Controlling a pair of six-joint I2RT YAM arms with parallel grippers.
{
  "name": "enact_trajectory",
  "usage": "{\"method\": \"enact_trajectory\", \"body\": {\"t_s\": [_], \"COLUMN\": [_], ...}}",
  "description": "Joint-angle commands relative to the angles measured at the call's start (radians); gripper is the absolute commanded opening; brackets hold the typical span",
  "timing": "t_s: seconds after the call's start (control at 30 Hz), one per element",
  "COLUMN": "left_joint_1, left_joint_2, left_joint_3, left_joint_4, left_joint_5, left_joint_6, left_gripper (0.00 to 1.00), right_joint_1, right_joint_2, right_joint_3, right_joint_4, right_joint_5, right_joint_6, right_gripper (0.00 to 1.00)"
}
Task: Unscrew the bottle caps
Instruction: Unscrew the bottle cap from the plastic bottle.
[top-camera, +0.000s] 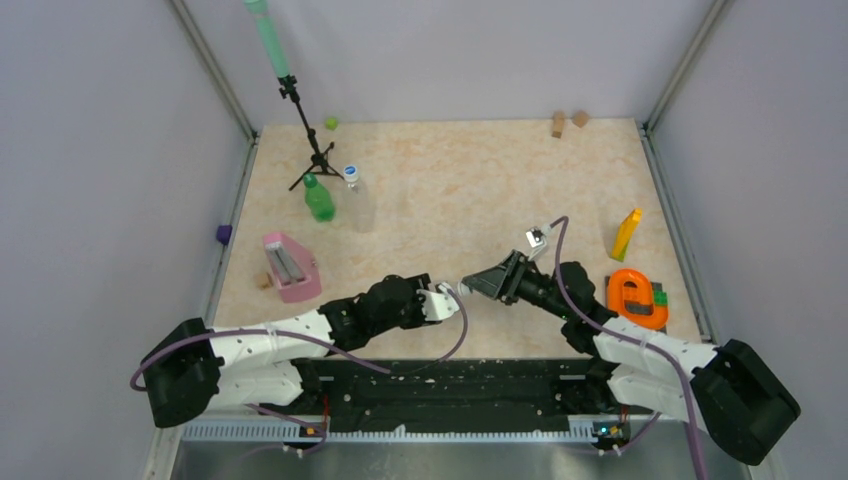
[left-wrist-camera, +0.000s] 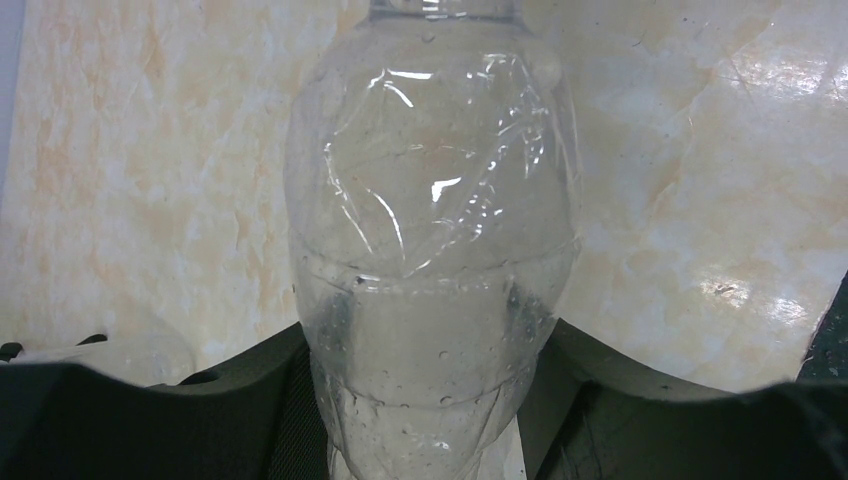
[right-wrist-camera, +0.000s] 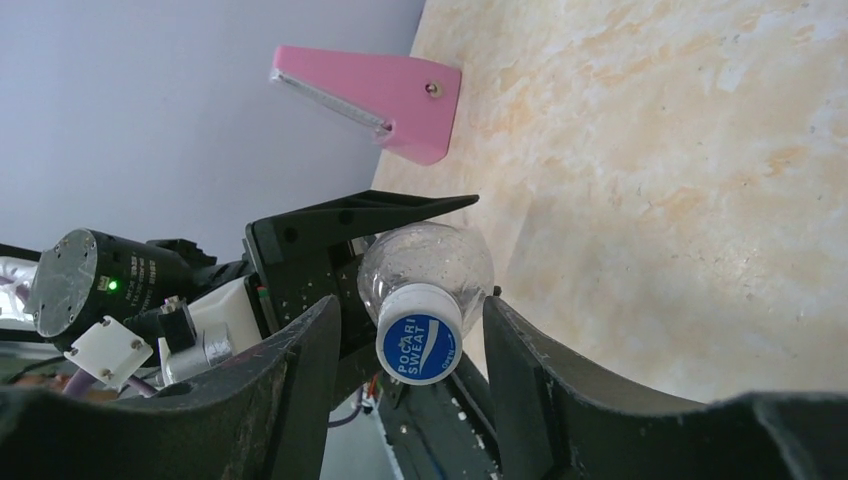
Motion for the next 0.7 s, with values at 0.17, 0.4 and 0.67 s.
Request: {"method": "enact_trajectory", "body": {"t_s": [0.17, 0.4, 0.67], "left_joint_1": [-0.005, -0.005, -0.005], "left_joint_2": [-0.026, -0.023, -0.017], "left_joint_3": [0.026, 0.025, 0.013], "left_joint_4": [0.03, 0.043, 0.056], "left_joint_5": [0.018, 0.022, 0.009], "left_joint_6": [-0.009, -0.005, -0.005], "left_gripper": [0.0, 0.0, 0.0], "right_joint_1": [-0.006, -0.007, -0.007], "right_joint_2": [0.037, 0.049, 0.021], "right_joint_3": [0.01, 0.019, 0.01], "right_joint_4": [0.046, 0.042, 0.015], "right_joint_5": [-0.028, -0.075, -0.053], "right_joint_6": [0.028, -0.012, -0.028], "right_gripper": [0.35, 0.45, 0.32]}}
